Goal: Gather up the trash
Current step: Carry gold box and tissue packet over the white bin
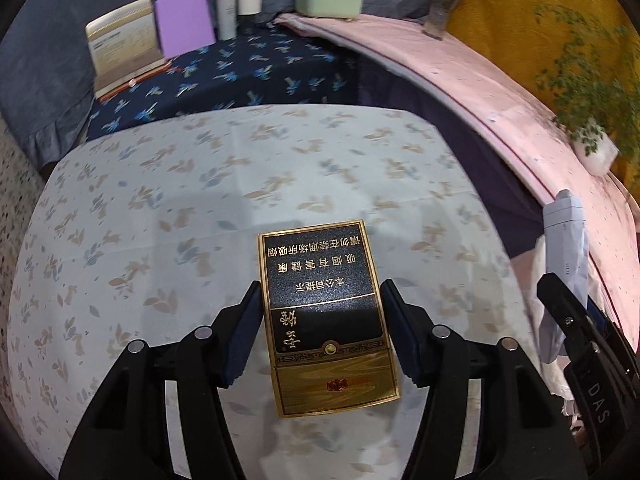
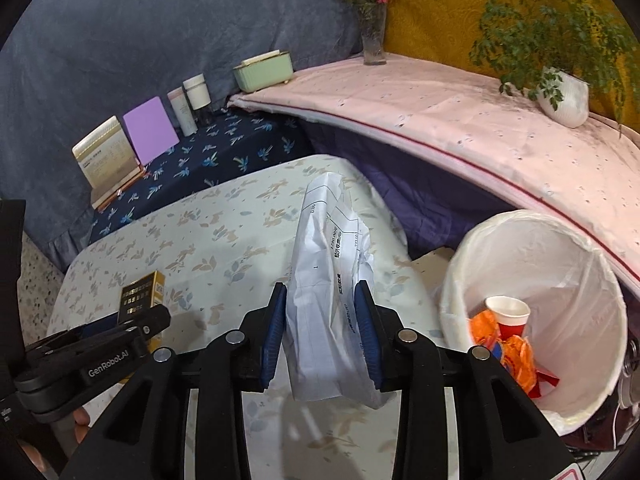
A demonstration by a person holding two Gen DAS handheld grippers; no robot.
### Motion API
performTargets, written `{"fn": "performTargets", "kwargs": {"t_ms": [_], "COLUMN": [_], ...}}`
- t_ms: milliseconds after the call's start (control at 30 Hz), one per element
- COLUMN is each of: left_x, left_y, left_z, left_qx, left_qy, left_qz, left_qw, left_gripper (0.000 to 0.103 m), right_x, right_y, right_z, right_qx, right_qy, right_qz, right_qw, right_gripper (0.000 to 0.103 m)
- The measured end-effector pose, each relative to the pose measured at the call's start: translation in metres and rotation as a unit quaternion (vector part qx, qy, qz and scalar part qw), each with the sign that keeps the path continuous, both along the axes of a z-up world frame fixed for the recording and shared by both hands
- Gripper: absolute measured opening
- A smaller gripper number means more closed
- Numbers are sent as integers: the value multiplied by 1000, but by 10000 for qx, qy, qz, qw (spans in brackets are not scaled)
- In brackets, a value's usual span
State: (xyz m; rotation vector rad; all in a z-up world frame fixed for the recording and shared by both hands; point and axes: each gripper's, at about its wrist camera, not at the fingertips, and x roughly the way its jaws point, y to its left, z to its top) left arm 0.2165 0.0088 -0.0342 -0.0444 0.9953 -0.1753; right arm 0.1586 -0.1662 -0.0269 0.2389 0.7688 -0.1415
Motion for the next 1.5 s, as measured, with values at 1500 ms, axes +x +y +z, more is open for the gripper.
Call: {"fn": "performTargets", "kwargs": {"t_ms": [1500], "left_x": [-77], "left_y": [-240], "left_z": [35], "left_qx": [227], "left_qy": [-564], "left_qz": [-2320], "left_qw": [9708], "left_gripper": [57], "right_x": [-109], "right_y": [-194], "right_z": [11], "right_qx": [111], "right_qy": [-283], "right_qz": [-1762], "right_qw": [9839], "right_gripper": [34]}}
